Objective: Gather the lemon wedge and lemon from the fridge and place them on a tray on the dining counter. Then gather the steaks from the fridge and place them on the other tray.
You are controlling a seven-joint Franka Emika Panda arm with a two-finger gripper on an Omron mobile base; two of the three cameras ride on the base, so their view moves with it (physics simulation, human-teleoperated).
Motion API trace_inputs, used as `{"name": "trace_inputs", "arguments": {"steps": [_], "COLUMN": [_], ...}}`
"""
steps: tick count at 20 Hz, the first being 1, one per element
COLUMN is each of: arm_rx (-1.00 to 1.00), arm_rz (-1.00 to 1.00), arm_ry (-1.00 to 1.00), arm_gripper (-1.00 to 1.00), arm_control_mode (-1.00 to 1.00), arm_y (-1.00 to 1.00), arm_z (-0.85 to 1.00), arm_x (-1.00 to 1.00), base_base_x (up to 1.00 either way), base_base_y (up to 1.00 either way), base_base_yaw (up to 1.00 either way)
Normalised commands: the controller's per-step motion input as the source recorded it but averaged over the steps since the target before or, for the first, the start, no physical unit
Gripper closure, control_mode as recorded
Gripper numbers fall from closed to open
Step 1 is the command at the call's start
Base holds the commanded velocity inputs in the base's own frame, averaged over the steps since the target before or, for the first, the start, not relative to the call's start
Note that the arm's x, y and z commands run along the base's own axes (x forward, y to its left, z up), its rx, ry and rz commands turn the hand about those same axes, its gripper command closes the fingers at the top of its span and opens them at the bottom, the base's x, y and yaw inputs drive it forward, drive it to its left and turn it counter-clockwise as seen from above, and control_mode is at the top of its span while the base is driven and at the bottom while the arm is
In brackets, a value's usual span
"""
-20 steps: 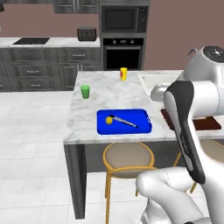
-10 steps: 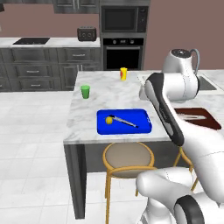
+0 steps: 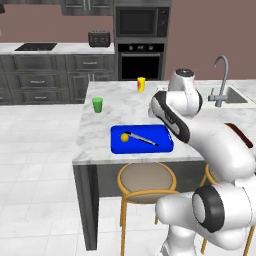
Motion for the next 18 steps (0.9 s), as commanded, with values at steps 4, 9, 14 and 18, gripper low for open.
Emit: {"name": "trace_inputs", "arguments": {"steps": [4, 9, 14, 18], "arm_rx": [0.0, 0.0, 0.0, 0.0], "arm_rz": [0.03, 0.03, 0.05, 0.04], "arm_ry": [-0.01, -0.07, -0.09, -0.08], "arm_gripper": [1.0, 1.0, 1.0, 1.0], "arm_control_mode": [-1.0, -1.0, -1.0, -1.0], "arm_y": [0.0, 0.0, -0.04, -0.07], "arm_z": [-0.58, -0.51, -0.44, -0.34], "arm_x": [0.82, 0.63, 0.46, 0.16], "base_base_x": [0.0, 0.0, 0.0, 0.0], "base_base_y": [0.0, 0.0, 0.0, 0.0], "base_base_yaw": [0.0, 0.0, 0.0, 0.0]}}
